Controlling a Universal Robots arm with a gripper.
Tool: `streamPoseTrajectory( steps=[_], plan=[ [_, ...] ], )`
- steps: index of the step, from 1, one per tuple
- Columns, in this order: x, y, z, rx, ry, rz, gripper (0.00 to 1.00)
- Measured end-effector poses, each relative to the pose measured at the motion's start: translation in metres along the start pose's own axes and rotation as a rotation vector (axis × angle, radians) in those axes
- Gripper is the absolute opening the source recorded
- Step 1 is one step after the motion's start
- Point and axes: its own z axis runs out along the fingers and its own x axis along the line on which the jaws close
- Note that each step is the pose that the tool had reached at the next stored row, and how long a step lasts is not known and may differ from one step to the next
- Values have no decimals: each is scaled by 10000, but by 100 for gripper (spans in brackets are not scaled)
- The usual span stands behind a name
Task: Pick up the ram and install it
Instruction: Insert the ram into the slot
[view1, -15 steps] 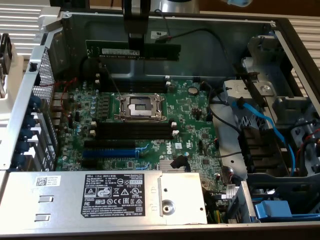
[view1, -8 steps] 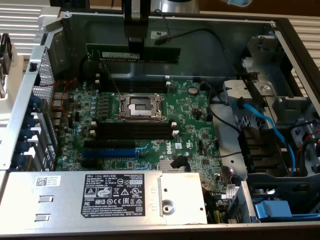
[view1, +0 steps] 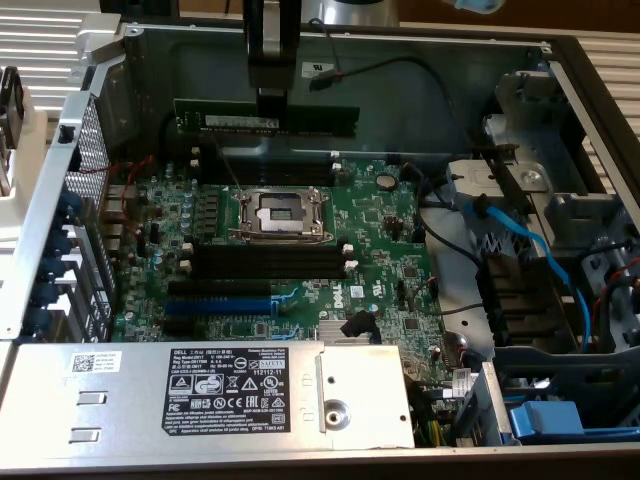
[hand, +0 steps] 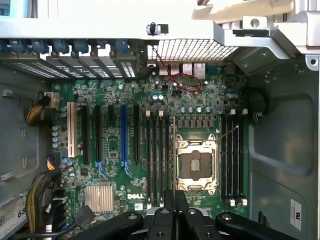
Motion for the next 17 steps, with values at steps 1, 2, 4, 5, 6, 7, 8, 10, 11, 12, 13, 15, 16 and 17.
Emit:
streamPoseTrajectory(
  steps=[1, 2, 4, 5, 6, 7, 8, 10, 11, 12, 13, 15, 16, 17],
  plan=[
    [1, 0, 19, 0, 0, 0, 12],
    [2, 1, 37, 0, 0, 0, 12],
    [4, 1, 74, 1, -1, 0, 12],
    [5, 1, 91, 0, 0, 0, 12],
    [6, 1, 109, 0, 0, 0, 12],
    [7, 2, 127, 0, 0, 0, 12],
    [7, 2, 147, 1, -1, 0, 12],
    [9, 2, 182, 0, 0, 0, 12],
    [10, 3, 200, 0, 1, 0, 12],
    [11, 3, 218, 0, 0, 0, 12],
    [12, 3, 236, 0, 0, 0, 12],
    [15, 4, 273, 1, 0, 1, 12],
    [16, 4, 291, 0, 1, 2, 12],
    [20, 4, 309, 0, 1, 2, 12]
  ],
)
